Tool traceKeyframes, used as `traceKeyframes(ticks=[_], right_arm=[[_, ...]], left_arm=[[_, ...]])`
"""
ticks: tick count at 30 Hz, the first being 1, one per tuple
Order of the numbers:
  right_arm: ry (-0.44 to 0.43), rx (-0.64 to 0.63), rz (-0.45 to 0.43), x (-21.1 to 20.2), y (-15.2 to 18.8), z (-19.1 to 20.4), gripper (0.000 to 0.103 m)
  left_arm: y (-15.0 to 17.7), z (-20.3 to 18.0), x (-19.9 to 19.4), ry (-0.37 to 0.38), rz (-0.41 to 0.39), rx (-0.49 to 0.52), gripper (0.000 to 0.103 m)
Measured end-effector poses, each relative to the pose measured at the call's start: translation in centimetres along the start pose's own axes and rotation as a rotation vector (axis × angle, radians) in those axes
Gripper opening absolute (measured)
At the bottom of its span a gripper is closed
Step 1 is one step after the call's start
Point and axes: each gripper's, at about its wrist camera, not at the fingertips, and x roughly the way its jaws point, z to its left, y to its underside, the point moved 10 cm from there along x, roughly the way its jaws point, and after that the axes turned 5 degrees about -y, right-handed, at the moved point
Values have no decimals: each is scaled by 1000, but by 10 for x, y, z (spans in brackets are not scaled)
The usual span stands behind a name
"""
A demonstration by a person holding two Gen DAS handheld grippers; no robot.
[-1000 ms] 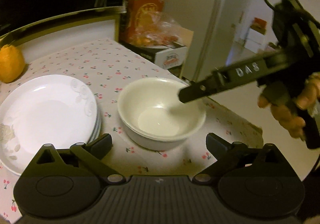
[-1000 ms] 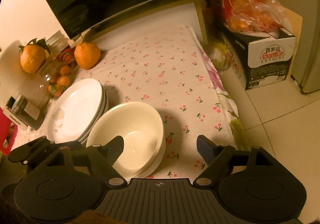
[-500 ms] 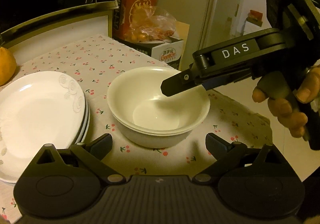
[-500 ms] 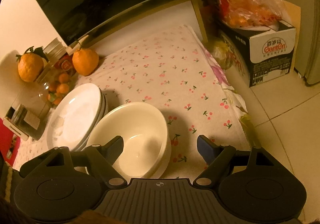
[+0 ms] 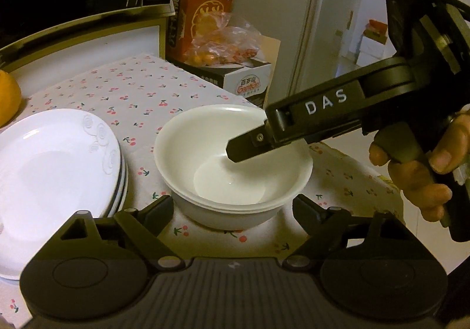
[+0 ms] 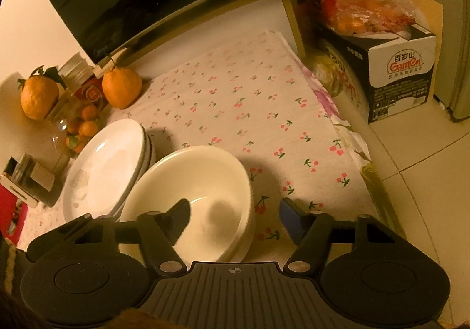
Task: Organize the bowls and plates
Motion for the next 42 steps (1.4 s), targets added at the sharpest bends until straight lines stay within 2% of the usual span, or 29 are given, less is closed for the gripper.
traceKeyframes(ticks=[1, 3, 10, 27, 42], right_arm=[[-1, 1, 3, 1, 0, 1, 47], [-4, 4, 10, 2, 1, 1, 38], [18, -11, 1, 0, 0, 1, 28], [-10, -28, -63, -21, -21, 20, 28], [-78, -23, -112, -24, -44, 54, 28]], left_arm=[[0, 1, -1, 0, -1, -3, 83], [0, 1, 0, 3, 1, -6, 83], [-1, 4, -2, 4, 7, -21, 83], [-19, 8, -20, 2, -31, -56, 83], [-28, 33, -55, -17, -74, -105, 82]])
